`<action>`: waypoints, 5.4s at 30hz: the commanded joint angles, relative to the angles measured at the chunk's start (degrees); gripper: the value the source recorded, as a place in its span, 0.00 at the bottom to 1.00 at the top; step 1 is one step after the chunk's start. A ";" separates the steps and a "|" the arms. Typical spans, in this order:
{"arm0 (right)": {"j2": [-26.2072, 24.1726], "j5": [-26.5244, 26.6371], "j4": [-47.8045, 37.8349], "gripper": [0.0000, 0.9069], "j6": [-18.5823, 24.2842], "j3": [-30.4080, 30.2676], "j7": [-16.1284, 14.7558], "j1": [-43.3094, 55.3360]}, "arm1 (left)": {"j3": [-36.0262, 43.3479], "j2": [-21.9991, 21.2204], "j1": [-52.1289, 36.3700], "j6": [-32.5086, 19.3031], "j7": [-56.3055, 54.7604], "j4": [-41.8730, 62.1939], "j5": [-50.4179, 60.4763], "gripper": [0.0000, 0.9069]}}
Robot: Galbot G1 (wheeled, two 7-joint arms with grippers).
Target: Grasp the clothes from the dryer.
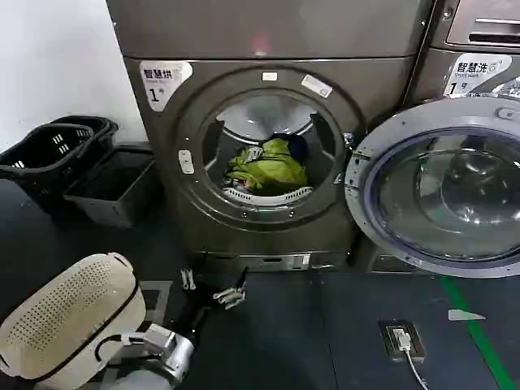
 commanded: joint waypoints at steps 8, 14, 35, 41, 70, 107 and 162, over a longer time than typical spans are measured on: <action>-0.08 2.57 -0.27 1.00 -0.39 0.41 0.89 -0.39 | 1.37 0.30 0.53 0.39 0.25 0.15 2.51 1.00; -0.02 1.69 -0.44 1.00 -0.53 0.52 0.38 -0.47 | 1.90 0.25 0.41 -1.39 -0.68 0.59 4.86 1.00; -0.35 0.18 -1.24 1.00 -0.31 1.27 -1.16 -0.29 | 1.95 -0.05 0.48 2.72 -2.74 0.35 4.68 1.00; -0.30 0.12 -1.36 1.00 -0.33 1.55 -1.34 -0.55 | 2.20 -0.18 0.46 2.91 -2.86 0.20 4.60 1.00; 0.21 -0.23 -0.98 1.00 -0.33 1.76 -2.37 -0.70 | 2.98 -0.35 0.13 3.20 -2.89 0.25 4.17 1.00; -0.28 -1.62 -1.71 1.00 -0.18 2.22 -2.05 -0.85 | 2.32 -1.03 0.40 4.39 -6.00 -0.55 5.21 1.00; 0.01 -0.41 -1.54 1.00 1.43 1.18 -2.81 -0.31 | 1.20 -1.38 0.17 6.91 -8.31 -2.54 2.07 1.00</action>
